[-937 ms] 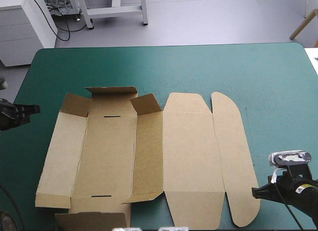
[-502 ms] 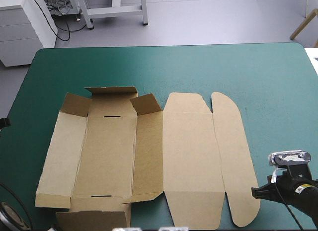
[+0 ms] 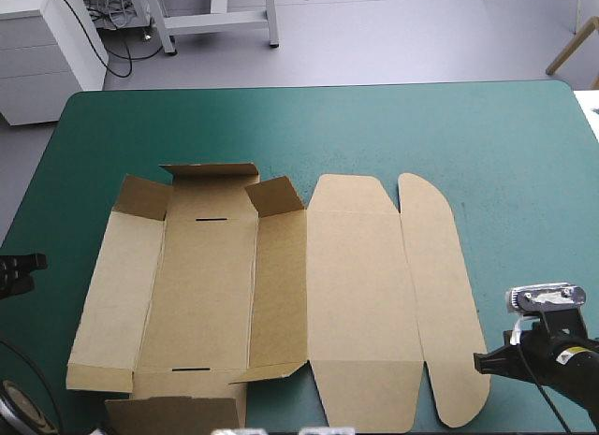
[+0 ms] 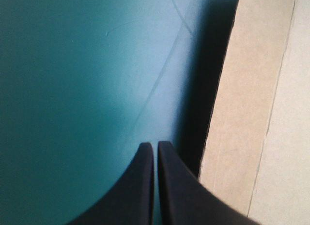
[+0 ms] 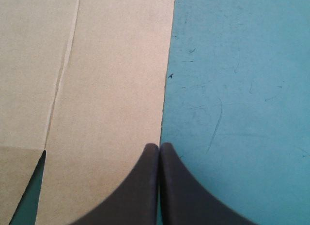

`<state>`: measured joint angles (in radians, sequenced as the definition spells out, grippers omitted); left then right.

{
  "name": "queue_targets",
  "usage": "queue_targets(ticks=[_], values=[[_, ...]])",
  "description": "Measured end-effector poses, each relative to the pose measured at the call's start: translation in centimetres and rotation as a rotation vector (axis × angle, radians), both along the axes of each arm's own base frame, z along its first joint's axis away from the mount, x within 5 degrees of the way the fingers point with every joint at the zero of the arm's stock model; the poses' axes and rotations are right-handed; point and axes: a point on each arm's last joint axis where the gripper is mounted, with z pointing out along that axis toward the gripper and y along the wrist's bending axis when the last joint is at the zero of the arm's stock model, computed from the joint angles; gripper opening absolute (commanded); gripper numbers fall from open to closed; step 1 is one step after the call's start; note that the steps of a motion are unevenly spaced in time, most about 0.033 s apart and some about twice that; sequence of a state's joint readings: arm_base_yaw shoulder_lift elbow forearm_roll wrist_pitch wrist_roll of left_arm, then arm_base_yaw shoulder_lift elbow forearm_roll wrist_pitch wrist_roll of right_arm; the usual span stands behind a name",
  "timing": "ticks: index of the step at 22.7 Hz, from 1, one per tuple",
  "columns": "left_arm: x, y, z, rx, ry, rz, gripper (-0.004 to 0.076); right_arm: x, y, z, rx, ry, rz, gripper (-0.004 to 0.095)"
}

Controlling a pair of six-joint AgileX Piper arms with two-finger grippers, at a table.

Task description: Fold the box

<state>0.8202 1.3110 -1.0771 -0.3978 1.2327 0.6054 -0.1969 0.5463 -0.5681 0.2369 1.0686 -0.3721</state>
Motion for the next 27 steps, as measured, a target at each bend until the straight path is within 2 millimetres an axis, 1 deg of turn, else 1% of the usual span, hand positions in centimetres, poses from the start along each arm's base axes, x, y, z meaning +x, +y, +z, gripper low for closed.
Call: queue_targets(ticks=[1,2,4,6,8,10,15,17,19,22,24,27], values=[[0.0,0.0,0.0,0.002,0.002,0.000,0.0076,0.0,0.0,0.0,0.000,0.000,0.000,-0.0019],[0.0,0.0,0.0,0.005,0.004,-0.001,0.0128,0.0,0.0,0.0,0.000,0.000,0.000,-0.0019],[-0.1,0.1,-0.1,0.017,0.017,-0.004,0.0260,0.0,0.0,0.0,0.000,0.000,0.000,-0.0019],[-0.2,0.2,-0.1,0.023,0.023,-0.005,0.0444,0.0,0.0,0.0,0.000,0.000,0.000,-0.0019],[-0.2,0.2,-0.1,0.024,0.025,-0.004,0.0599,0.0,0.0,0.0,0.000,0.000,0.000,-0.0019],[-0.2,0.2,-0.1,0.022,0.023,-0.002,0.0730,0.0,0.0,0.0,0.000,0.000,0.000,-0.0019],[-0.3,0.2,-0.1,0.018,0.036,0.026,0.0717,0.0,0.0,0.0,0.000,0.000,0.000,-0.0019],[-0.3,0.1,-0.5,0.008,0.040,0.018,0.0704,0.0,0.0,0.0,0.000,0.000,0.001,-0.0019],[-0.7,-0.3,-1.9,-0.021,0.069,-0.001,0.0703,0.0,0.0,0.0,-0.003,0.000,0.004,-0.0019],[-1.8,-1.6,-5.2,-0.105,0.138,-0.053,0.0703,0.0,0.0,0.0,-0.005,-0.001,0.006,-0.0019],[-2.2,-2.4,-6.5,-0.142,0.145,-0.102,0.0703,0.0,0.0,0.0,-0.004,-0.001,0.006,-0.0019],[-2.0,-3.0,-7.4,-0.193,0.106,-0.141,0.0703,0.0,0.0,0.0,0.000,-0.002,0.008,-0.0019]])
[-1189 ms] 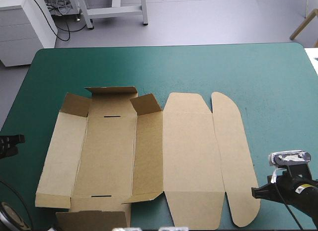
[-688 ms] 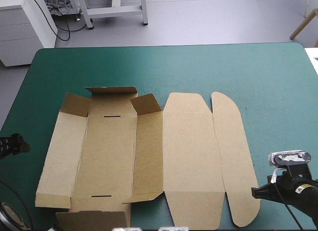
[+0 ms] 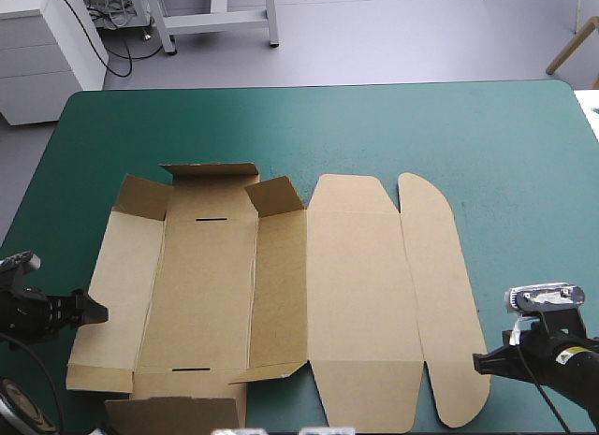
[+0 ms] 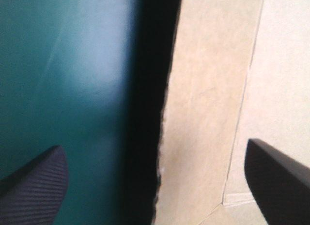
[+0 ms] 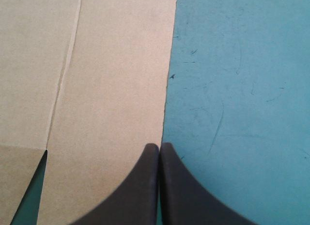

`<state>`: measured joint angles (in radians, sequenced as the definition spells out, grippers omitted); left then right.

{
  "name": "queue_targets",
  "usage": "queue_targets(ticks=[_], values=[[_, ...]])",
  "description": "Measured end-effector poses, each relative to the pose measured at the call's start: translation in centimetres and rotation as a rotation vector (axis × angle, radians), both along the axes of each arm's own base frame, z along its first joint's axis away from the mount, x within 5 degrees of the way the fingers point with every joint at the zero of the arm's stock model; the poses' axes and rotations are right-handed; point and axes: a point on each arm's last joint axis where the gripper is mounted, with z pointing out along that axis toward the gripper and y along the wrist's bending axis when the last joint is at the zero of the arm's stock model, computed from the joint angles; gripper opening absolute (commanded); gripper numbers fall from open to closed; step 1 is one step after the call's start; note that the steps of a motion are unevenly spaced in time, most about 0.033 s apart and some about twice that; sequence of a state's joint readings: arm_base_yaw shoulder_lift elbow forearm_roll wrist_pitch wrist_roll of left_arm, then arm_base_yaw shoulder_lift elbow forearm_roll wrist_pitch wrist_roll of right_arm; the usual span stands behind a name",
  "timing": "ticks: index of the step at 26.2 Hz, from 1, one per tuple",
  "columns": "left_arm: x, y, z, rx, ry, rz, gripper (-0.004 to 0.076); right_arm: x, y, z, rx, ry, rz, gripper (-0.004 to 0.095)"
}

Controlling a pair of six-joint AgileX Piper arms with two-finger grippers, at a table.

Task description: Fold the box

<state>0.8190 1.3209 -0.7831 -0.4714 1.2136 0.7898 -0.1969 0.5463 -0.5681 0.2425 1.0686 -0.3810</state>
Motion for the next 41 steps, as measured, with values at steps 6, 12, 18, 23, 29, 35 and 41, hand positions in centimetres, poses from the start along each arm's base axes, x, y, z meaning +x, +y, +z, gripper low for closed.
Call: queue_targets(ticks=[6,12,18,23,29,35,41], values=[[0.7,-1.5,-1.2,-0.060,-0.011,-0.076,0.0703,0.0,0.1,0.0,0.008,-0.004,0.009,-0.0020],[2.0,-4.0,-1.8,-0.092,0.006,-0.199,0.0703,0.0,0.1,0.0,0.012,-0.005,0.010,-0.0020],[2.4,-4.9,-1.9,-0.090,0.009,-0.251,0.0703,0.0,0.2,0.0,0.013,-0.005,0.010,-0.0019],[2.4,-4.9,-1.9,-0.085,0.013,-0.255,0.0570,0.0,0.2,0.0,0.013,-0.005,0.010,-0.0019],[2.4,-4.8,-1.9,-0.079,0.012,-0.254,0.0004,0.0,0.2,0.0,0.013,-0.005,0.010,-0.0019],[2.3,-4.9,-1.9,-0.087,0.022,-0.263,-0.0010,0.0,0.2,0.0,0.012,-0.005,0.013,-0.0019],[2.3,-4.9,-1.9,-0.088,0.022,-0.263,-0.0010,0.0,0.2,0.0,0.010,-0.006,0.015,-0.0019]])
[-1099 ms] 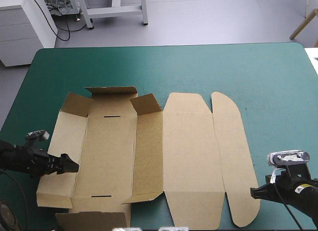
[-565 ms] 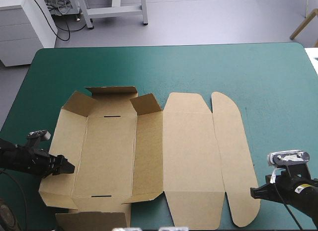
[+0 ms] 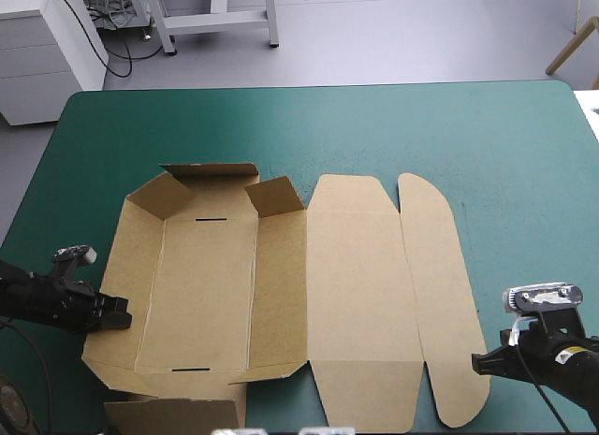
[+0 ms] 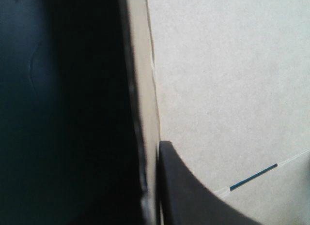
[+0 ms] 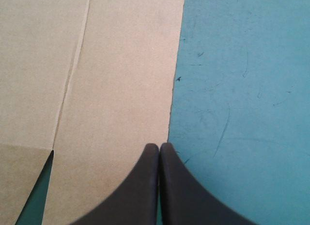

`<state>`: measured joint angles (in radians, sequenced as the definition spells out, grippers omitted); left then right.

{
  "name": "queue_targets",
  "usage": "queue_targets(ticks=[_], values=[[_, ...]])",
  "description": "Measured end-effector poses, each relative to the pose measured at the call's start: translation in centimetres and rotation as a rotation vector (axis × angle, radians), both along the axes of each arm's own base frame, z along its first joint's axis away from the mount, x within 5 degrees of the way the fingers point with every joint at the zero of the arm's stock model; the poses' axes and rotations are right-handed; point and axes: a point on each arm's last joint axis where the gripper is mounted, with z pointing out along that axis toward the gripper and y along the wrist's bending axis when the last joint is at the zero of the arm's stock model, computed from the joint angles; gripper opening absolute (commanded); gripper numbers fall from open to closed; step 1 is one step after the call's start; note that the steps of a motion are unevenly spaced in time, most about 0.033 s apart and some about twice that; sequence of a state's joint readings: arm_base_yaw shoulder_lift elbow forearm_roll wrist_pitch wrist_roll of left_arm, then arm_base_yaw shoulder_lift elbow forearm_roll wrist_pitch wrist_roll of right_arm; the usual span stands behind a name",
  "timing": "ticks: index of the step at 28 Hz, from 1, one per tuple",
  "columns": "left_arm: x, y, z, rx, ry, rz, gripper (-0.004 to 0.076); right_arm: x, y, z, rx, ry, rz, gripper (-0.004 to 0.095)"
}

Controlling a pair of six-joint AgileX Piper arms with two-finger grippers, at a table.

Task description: Fold the box

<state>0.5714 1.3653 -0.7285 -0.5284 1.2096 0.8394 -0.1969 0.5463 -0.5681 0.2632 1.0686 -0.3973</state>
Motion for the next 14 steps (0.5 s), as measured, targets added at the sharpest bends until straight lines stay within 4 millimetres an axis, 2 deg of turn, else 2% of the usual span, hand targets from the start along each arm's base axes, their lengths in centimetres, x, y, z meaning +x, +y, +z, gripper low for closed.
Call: queue_targets(ticks=[7,10,14], values=[[1.0,-0.9,0.9,0.079,-0.016,-0.106,-0.0010,0.0,0.0,0.0,0.000,0.000,0.000,-0.0020],[2.3,-1.7,2.1,0.142,-0.044,-0.172,-0.0010,0.0,0.0,0.0,0.000,0.000,0.000,-0.0020],[4.6,-4.5,5.0,0.271,-0.117,-0.305,-0.0010,0.0,0.0,0.0,0.000,0.001,0.000,-0.0019]])
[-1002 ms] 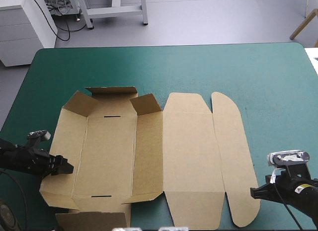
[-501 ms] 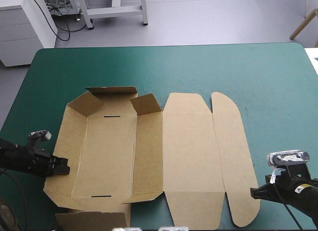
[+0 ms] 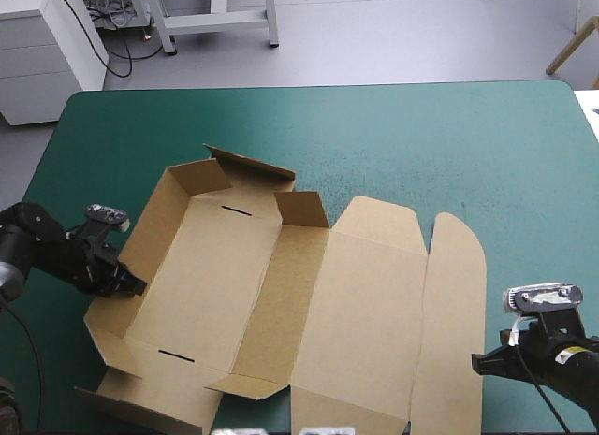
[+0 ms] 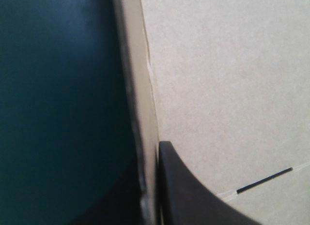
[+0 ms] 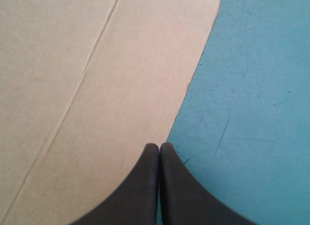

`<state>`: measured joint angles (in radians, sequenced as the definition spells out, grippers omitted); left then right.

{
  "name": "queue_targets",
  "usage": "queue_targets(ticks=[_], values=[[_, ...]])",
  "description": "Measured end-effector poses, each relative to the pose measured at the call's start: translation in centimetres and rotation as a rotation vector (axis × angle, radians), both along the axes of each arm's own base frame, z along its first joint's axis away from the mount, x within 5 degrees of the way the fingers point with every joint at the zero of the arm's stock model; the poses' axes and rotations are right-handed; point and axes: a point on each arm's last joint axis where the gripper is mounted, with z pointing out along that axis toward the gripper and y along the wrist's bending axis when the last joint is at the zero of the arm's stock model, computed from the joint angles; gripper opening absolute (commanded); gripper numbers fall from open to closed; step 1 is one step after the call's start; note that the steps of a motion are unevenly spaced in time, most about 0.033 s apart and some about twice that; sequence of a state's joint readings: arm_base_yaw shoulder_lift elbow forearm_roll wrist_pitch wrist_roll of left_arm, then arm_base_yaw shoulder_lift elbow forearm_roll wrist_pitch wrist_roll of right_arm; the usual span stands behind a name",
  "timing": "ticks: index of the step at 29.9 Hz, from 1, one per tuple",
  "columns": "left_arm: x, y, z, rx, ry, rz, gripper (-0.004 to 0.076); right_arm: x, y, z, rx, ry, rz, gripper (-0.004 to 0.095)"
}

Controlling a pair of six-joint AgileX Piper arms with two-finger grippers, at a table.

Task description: Fold the box

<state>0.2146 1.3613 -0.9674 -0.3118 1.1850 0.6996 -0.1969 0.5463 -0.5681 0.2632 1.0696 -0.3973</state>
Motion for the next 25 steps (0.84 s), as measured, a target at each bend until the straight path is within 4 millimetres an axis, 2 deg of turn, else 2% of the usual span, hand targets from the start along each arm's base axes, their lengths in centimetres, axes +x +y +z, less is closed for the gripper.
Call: queue_targets(ticks=[6,10,18,25], values=[[3.0,-4.8,4.0,0.198,-0.186,-0.219,-0.0010,0.0,0.0,0.0,0.000,0.001,0.001,-0.0019],[4.5,-8.1,5.7,0.299,-0.293,-0.348,-0.0010,0.0,0.0,0.0,0.000,0.001,0.001,-0.0019],[6.6,-15.2,7.1,0.485,-0.574,-0.569,-0.0010,0.0,0.0,0.0,0.000,0.001,0.001,-0.0019],[6.3,-20.4,7.6,0.586,-0.815,-0.764,-0.0010,0.0,0.0,0.0,0.000,0.001,0.001,-0.0019]])
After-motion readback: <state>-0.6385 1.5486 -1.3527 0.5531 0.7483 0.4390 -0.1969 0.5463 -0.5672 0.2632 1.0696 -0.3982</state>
